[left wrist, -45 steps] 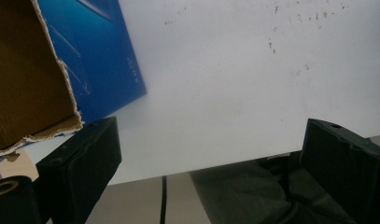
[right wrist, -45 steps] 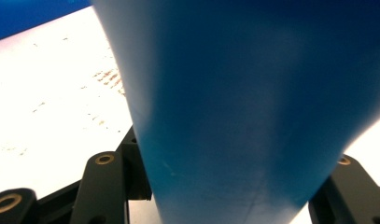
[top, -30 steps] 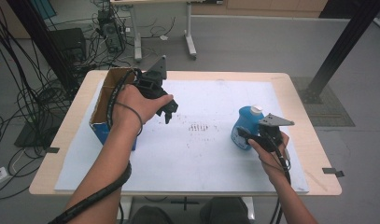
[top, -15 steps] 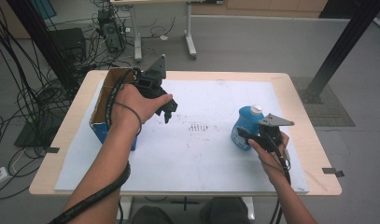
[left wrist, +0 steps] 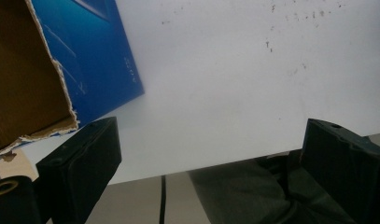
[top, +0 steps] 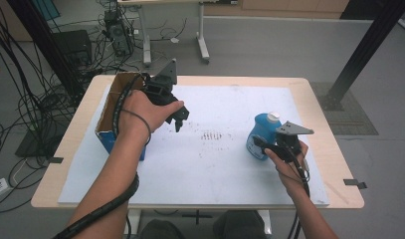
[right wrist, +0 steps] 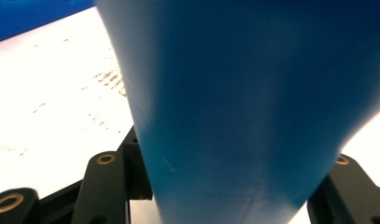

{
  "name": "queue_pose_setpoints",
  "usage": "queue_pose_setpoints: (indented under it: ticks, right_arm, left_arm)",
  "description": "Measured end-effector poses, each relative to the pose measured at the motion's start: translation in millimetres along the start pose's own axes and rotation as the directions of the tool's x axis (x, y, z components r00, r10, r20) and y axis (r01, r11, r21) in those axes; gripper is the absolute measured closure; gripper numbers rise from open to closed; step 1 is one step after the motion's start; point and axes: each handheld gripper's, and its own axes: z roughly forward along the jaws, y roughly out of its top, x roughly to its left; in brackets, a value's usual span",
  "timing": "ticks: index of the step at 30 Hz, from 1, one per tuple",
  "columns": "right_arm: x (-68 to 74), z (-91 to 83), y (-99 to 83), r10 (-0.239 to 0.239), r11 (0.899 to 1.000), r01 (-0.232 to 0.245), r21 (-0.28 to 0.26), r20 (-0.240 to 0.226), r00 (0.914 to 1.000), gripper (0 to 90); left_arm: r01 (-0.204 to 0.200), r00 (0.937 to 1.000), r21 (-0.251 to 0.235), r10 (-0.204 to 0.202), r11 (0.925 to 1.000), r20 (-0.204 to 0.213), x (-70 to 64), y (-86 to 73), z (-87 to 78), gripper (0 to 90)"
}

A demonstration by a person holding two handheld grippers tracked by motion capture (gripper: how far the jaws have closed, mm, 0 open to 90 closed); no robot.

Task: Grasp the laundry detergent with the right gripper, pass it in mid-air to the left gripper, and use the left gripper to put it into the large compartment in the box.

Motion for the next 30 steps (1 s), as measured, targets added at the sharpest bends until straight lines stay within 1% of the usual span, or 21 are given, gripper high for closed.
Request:
queue_pose_setpoints:
  ticks: [8, 18, 26, 30]
  right_arm:
    - [0.1, -0.1, -0.2, -0.001, 1.0, 0.001, -0.001, 0.0, 1.0, 44.4]
    - [0.5, -0.2, -0.1, 0.001, 1.0, -0.001, 0.001, 0.001, 1.0, 44.4]
    - [-0.3, -0.1, 0.7, -0.001, 1.0, 0.001, 0.006, -0.002, 1.0, 44.4]
    - [-0.3, -0.2, 0.7, -0.002, 1.0, 0.002, 0.005, -0.002, 1.0, 44.4]
  left_arm:
    - [0.001, 1.0, -0.002, -0.001, 1.0, 0.0, 0.6, -0.4, -1.3, 5.7]
    - [0.001, 1.0, 0.0, -0.001, 1.0, 0.002, 1.1, -0.6, 1.2, 5.7]
    - [-0.004, 1.0, 0.005, 0.004, 1.0, 0.002, 3.8, -0.2, 3.4, 5.7]
    - [-0.002, 0.9999, 0.006, 0.001, 1.0, 0.011, 6.5, -0.7, 6.3, 5.7]
